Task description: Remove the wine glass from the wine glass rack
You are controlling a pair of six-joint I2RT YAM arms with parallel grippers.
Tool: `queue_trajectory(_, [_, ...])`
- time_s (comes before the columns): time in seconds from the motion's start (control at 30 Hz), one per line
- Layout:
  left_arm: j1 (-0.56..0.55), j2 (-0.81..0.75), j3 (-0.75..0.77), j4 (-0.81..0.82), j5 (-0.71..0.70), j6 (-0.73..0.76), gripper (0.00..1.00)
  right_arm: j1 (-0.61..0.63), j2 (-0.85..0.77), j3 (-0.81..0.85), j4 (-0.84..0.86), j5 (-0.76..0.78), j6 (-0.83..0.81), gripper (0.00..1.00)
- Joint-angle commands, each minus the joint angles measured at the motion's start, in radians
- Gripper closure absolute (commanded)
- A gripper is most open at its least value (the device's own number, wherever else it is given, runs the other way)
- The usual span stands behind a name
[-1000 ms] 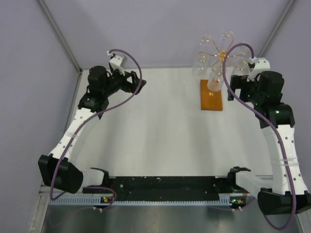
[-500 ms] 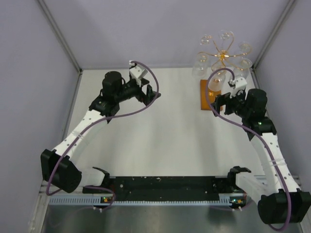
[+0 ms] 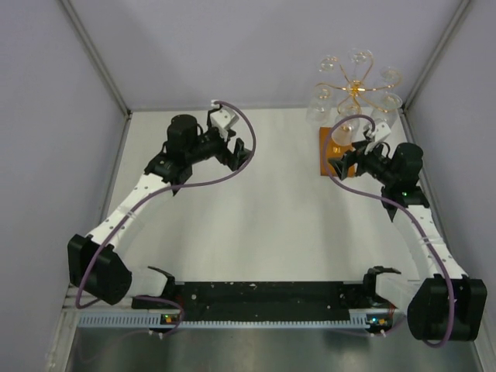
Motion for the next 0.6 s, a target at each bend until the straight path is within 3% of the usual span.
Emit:
queue_trajectory(0.0, [-0.004, 0.039, 0.079, -0.050, -0.030, 0.064, 0.07, -0.009, 0.032, -0.014, 0.252, -0.045, -0.004, 0.01])
queue_trajectory(0.2, [-0.004, 0.092, 0.157, -0.088, -0.062, 0.058, 0.07, -0.009, 0.080, -0.045, 0.444, 0.070, 0.016, 0.01])
queue_trajectory(0.43, [-0.011, 0.121, 0.197, -0.111, -0.100, 0.075, 0.07, -0.011, 0.141, -0.043, 0.576, 0.058, 0.040, 0.02])
queue_trajectory(0.57, [-0.014, 0.115, 0.199, -0.124, -0.106, 0.085, 0.07, -0.011, 0.149, -0.051, 0.607, 0.054, 0.040, 0.08])
